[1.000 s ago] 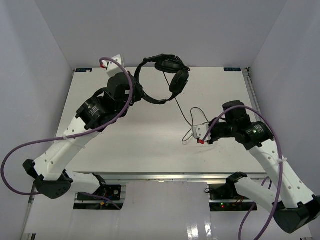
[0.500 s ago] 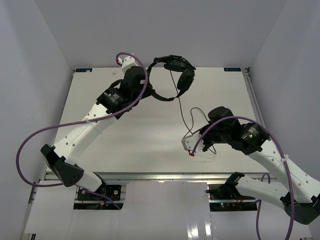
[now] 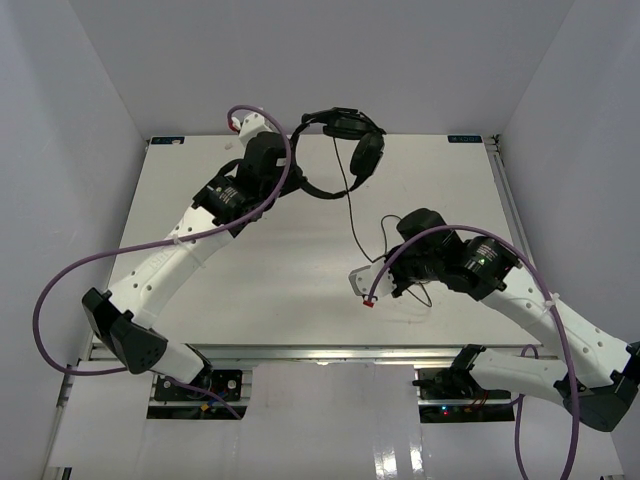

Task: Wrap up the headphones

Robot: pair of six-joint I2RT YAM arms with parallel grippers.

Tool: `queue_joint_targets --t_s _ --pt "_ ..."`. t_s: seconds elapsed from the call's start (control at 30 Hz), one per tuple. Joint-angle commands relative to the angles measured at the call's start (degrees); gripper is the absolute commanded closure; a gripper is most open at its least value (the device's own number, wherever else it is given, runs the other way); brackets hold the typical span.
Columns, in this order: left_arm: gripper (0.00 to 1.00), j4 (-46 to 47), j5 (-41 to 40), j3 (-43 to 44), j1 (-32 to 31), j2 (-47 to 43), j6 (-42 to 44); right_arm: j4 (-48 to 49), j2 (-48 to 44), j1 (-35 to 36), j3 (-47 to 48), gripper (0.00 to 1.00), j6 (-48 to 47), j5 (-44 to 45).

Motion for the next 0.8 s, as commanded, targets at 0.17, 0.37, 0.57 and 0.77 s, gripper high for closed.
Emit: queue_joint_targets --t_s 0.17,0.37,0.57,0.77 --pt "1.0 4.92 -0.48 -4.51 0.82 0.93 0.34 5.12 -0.02 1.19 6.98 0.92 -1.57 7.4" --pt "1.0 4.94 3.23 -7.38 0.77 3.22 1.54 13.47 -0.58 1.62 5.23 0.92 -3.69 14.12" --pt "1.0 5.06 7.59 -11.15 -0.09 3.22 3.35 21.43 -0.34 1.53 4.15 0.92 -4.68 17.57" --pt "1.0 5.08 9.53 -12.75 -0.78 3.71 3.8 22.8 0.38 1.53 4.55 0.92 -3.77 15.79"
